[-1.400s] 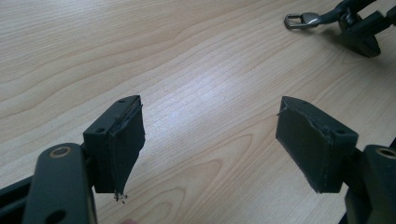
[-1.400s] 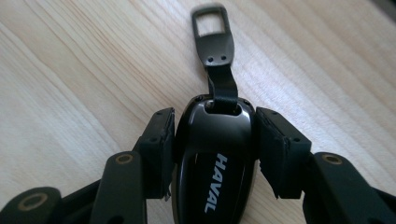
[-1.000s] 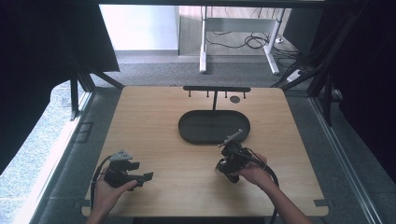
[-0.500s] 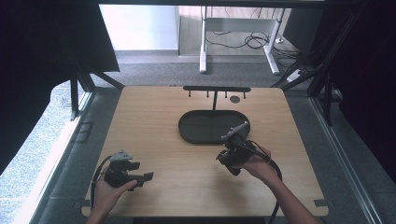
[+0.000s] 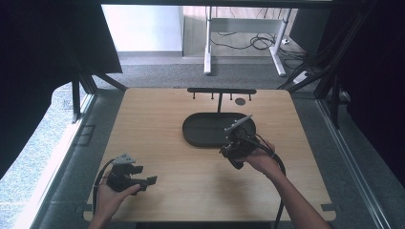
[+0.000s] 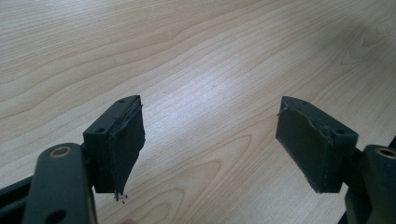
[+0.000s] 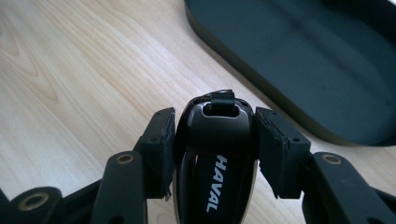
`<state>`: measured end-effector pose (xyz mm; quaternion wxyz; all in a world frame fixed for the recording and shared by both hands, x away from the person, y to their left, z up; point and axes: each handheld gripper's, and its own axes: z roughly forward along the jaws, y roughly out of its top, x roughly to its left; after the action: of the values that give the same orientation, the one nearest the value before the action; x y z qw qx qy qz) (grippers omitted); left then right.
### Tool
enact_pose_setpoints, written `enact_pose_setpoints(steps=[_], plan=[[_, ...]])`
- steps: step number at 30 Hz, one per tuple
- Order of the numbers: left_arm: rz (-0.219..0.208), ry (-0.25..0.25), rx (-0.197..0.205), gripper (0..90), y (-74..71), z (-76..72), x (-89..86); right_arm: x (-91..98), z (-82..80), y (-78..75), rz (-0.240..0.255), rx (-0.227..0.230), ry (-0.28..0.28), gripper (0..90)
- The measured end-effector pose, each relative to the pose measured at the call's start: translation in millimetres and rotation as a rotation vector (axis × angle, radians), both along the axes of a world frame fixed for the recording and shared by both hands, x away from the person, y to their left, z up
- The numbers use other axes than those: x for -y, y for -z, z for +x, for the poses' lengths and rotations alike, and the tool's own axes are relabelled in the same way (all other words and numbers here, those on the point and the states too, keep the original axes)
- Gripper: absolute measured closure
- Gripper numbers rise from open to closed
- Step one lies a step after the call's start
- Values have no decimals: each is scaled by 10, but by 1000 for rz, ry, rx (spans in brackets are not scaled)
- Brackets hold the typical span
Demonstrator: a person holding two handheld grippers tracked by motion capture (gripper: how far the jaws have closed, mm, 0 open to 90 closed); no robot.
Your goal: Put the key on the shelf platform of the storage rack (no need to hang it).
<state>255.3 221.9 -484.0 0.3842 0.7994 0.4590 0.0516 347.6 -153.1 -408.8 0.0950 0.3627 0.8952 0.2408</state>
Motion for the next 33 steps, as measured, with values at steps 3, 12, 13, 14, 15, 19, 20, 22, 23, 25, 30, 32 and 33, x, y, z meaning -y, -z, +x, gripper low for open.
enact_pose_setpoints(steps=[3,12,13,14,15,19,20,22,23,25,30,32,33], plan=[[0,-6,0,239,2,2,-8,-16,39,-29,0,4,2,506],[0,0,0,239,0,0,-1,-37,161,-81,-1,7,18,506],[0,0,0,239,2,2,-3,-44,172,-90,0,8,20,506],[0,0,-1,239,2,2,-4,-50,189,-102,2,11,20,506],[0,-2,-2,239,3,1,-3,-54,198,-109,2,12,23,506],[0,-1,-2,239,3,2,-4,-72,248,-130,1,14,26,506],[0,-1,-2,239,3,2,-3,-75,259,-134,1,14,25,506],[0,-1,-1,239,4,2,-3,-86,280,-145,2,17,26,506],[1,-1,-2,239,4,2,-3,-90,287,-151,1,18,28,506],[0,-1,-2,239,4,2,-3,-98,304,-157,4,20,27,506],[-2,-4,0,239,1,3,-13,-117,353,-167,2,18,32,506],[-4,-6,-1,239,1,2,-14,-121,382,-167,8,16,32,506],[-3,-5,0,239,1,3,-15,-125,391,-165,8,14,36,506]])
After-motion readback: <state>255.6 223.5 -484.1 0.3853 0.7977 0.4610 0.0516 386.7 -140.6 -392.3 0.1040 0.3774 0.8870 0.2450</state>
